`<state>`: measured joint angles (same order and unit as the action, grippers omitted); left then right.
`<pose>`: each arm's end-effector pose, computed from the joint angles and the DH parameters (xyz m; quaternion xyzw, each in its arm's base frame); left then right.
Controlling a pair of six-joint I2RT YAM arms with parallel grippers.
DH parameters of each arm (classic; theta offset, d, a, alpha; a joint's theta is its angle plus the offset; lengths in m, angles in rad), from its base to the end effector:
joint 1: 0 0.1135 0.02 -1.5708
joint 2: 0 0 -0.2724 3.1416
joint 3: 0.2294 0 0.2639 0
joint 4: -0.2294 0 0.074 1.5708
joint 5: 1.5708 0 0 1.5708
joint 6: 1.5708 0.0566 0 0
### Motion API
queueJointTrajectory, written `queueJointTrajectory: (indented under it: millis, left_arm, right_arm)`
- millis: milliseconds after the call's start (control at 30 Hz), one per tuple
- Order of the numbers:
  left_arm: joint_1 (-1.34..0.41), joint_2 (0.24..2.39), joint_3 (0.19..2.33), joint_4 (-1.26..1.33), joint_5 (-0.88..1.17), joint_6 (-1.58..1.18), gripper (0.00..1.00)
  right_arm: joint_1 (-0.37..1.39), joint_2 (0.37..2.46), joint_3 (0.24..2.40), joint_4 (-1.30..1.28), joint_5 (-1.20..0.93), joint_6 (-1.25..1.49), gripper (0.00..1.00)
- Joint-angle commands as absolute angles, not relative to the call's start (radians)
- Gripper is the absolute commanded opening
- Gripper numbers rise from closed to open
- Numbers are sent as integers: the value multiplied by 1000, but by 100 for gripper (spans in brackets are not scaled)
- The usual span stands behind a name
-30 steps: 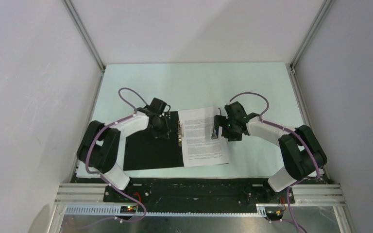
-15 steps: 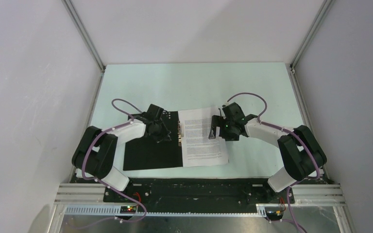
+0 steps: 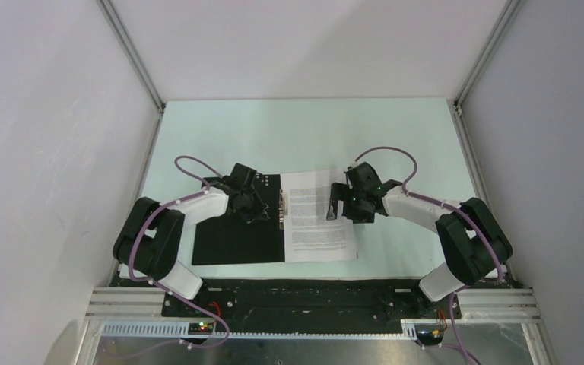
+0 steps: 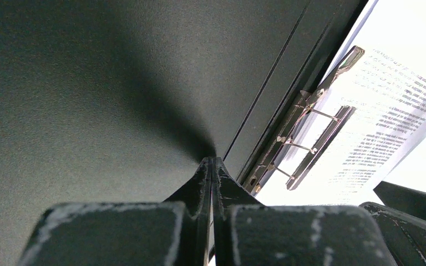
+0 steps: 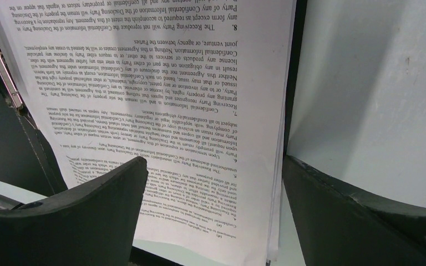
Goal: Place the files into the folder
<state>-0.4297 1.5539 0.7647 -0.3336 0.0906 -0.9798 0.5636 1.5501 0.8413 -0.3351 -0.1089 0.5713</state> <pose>0.2665 -0.1278 0.1282 -0.2549 0.9401 -0.1774 0.1404 0.2622 0.1730 0.1515 -0.0105 0.9641 0.1841 0.1910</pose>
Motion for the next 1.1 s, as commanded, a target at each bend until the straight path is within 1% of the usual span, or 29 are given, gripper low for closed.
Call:
queueJointTrajectory:
  millis: [0,267,633,933,1067]
  left_arm:
    - [-437,1581,732,-349,43,-985,0]
    - [-436,1580,730,-349,36,-989,0]
    - [-437,1586,730,-349,35,-988,0]
    - [-445,1598,734,-350,29,-992,0]
    - [-450,1603,734,-349,28,-992,0]
  right_arm:
    - [569,1494,839,-372,-72,608,96]
    - [552,1447,836,-453,-31,612,96]
    - [596,1401,719,-441,-14,670,96]
    - [741,1441,750,-392,-31,730,96]
    - [748,1442,751,-413,-5,731,96]
